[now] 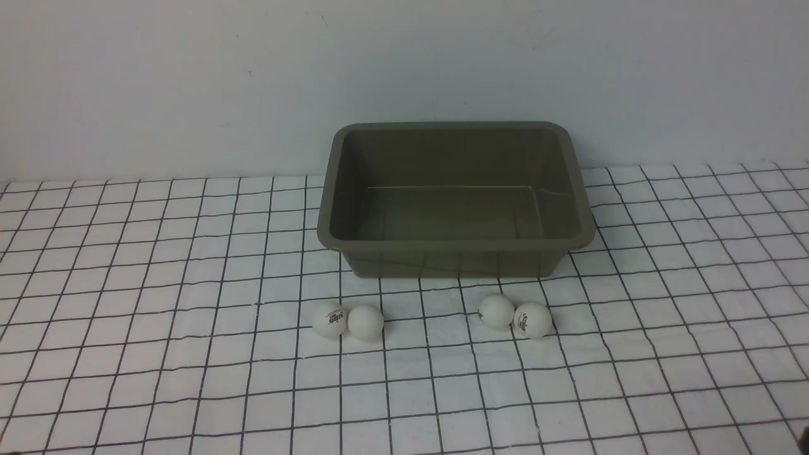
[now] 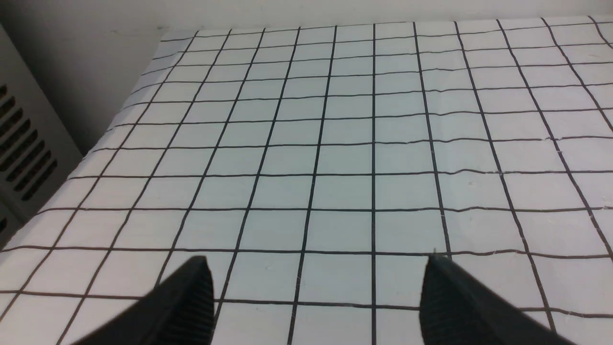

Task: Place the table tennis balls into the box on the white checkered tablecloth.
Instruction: 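Reach for and grasp a ping pong ball on the table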

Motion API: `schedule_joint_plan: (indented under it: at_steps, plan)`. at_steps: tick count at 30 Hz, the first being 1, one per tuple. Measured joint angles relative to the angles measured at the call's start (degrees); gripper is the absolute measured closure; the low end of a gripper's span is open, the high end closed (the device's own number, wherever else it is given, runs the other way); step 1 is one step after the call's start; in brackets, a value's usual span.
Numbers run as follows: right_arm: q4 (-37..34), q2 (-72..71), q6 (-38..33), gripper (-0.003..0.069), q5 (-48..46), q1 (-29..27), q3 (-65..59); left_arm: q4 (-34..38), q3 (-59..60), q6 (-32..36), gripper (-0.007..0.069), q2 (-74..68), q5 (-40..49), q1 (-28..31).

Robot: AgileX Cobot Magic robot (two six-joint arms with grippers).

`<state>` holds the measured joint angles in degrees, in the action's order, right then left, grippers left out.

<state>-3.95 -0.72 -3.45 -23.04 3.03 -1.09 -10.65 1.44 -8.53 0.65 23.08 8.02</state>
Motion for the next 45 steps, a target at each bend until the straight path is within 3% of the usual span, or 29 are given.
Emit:
schedule_joint_plan:
  at_steps: [37,45]
  plan:
    - [0.0,0.0,-0.58,0.0164,0.0,0.0,0.0,0.0,0.0,0.0,0.0103,0.0,0.0,0.0]
    - [-1.81,0.0,-0.53,0.0164,6.92,0.0,0.61,0.0,0.0,0.0,0.0103,0.0,0.0,0.0]
